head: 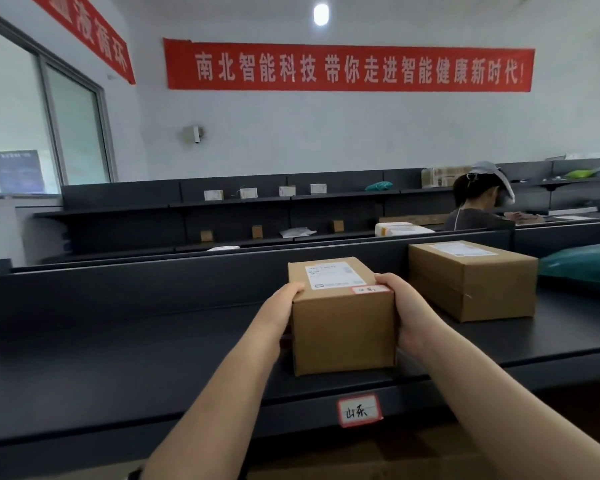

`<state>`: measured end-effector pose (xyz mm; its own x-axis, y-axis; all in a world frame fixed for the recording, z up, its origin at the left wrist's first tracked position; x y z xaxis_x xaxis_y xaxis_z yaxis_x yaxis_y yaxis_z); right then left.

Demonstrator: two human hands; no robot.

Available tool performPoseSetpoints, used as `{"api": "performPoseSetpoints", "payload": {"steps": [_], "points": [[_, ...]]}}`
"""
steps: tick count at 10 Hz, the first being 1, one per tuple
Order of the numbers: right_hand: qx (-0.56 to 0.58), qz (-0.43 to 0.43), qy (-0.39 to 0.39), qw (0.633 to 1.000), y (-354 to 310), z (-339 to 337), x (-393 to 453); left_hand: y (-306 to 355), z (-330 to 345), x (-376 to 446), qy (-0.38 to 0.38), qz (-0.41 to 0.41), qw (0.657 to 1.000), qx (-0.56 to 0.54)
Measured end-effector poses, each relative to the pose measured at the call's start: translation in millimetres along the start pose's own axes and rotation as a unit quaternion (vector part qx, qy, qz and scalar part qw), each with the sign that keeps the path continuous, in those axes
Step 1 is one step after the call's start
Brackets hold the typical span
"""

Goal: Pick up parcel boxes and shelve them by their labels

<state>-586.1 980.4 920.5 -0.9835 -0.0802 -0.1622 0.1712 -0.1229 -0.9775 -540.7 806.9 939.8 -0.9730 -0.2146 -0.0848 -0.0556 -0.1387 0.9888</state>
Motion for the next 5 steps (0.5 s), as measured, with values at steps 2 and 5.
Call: {"api": "performPoseSetpoints", "payload": {"steps": [2, 5], "points": [[0.009, 0.004, 0.005, 1.0, -2, 1, 2, 3, 3, 0, 0.005, 0.007, 0.999, -0.034], [-0.032, -0.06, 0.04, 0.997, -8, -13, -8, -6, -2, -14, 0.005, 0.048, 0.996, -0.079]]}}
Point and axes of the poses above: each hand's wrist, its own x-axis towards the middle knuckle, its own z-axis out of the palm, y = z × x, the point moved 7 cm from there along x, towards the middle knuckle, and after that the axes turned 10 degrees about -x, right-handed, at the moved point
